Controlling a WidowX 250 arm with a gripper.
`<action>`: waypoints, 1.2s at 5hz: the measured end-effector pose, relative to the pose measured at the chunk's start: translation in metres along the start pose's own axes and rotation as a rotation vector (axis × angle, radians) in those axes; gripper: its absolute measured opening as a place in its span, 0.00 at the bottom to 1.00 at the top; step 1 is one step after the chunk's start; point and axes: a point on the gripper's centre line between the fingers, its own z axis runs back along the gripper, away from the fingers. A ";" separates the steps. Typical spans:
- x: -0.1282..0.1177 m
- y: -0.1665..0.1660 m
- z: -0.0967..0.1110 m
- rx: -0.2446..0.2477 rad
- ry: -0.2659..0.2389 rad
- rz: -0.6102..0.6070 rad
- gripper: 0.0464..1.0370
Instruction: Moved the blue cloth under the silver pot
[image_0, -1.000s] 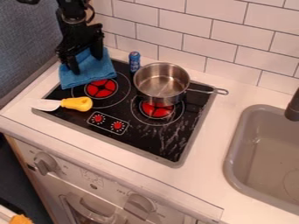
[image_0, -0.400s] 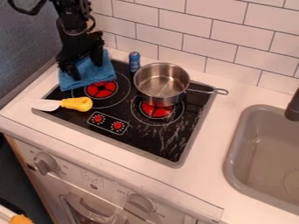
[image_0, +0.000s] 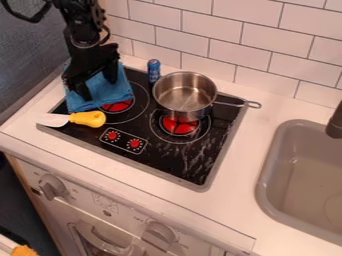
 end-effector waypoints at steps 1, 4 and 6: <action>-0.016 -0.001 0.002 -0.002 0.023 -0.011 0.96; -0.090 -0.002 0.017 -0.009 0.090 -0.108 0.96; -0.120 0.002 0.027 -0.009 0.111 -0.138 0.96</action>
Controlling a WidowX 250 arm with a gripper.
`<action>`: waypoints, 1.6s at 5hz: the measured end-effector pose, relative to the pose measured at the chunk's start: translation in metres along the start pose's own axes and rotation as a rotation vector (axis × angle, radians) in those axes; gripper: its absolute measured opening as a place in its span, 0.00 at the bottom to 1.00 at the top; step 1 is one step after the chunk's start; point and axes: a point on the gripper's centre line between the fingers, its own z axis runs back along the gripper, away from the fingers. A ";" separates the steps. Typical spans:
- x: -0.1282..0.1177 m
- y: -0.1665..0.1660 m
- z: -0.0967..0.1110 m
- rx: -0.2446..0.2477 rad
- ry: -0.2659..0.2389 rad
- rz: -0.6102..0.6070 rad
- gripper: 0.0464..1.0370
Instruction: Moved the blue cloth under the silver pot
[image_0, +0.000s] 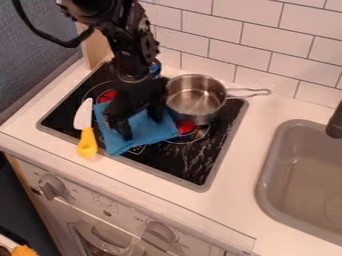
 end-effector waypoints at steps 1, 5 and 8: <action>-0.020 -0.006 0.001 -0.006 0.019 -0.037 0.96; -0.070 -0.021 0.003 -0.035 0.092 -0.101 0.96; -0.069 -0.026 0.021 -0.056 0.070 -0.103 0.96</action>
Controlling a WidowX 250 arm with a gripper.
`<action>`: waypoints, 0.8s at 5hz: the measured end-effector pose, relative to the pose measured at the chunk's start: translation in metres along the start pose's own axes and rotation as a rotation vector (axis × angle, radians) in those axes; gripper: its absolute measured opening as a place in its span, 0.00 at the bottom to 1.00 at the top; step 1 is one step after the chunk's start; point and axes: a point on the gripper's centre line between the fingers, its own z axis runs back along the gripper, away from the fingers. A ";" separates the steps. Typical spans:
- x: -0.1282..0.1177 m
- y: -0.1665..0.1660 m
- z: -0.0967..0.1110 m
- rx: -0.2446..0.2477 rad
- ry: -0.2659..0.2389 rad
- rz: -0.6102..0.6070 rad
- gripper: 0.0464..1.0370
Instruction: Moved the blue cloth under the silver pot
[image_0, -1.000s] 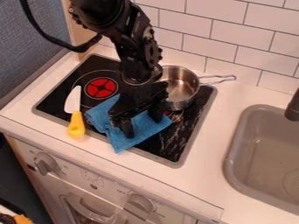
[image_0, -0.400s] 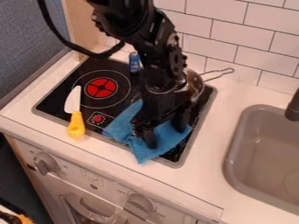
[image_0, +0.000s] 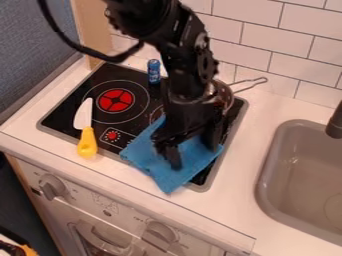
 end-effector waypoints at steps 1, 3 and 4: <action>0.017 -0.005 0.018 -0.037 -0.028 0.046 0.96; 0.037 -0.016 0.061 -0.119 -0.089 0.101 0.96; 0.048 -0.018 0.084 -0.163 -0.103 0.149 0.96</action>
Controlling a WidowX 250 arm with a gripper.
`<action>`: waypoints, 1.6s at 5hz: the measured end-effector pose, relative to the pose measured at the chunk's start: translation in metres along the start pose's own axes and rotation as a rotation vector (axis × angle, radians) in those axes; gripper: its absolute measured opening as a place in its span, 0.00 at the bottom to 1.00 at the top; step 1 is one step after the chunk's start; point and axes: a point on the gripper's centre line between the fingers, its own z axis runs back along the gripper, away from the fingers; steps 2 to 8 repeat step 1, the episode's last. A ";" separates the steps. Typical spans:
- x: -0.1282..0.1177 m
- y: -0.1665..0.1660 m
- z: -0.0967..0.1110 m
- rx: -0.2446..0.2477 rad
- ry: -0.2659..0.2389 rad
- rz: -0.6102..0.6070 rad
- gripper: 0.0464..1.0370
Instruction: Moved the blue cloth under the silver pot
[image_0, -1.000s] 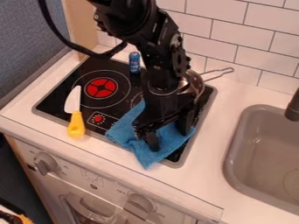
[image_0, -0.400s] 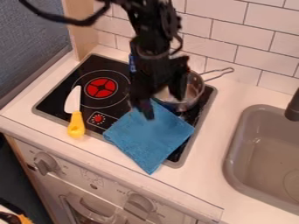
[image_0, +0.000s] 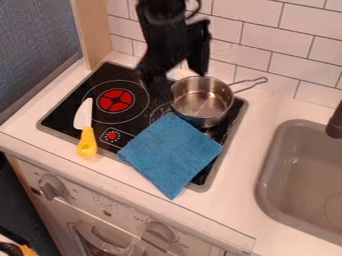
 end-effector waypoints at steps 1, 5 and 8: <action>0.000 -0.001 0.002 -0.004 -0.003 -0.003 0.96; 0.000 -0.001 0.002 -0.004 -0.003 -0.003 0.96; 0.000 -0.001 0.002 -0.004 -0.003 -0.003 0.96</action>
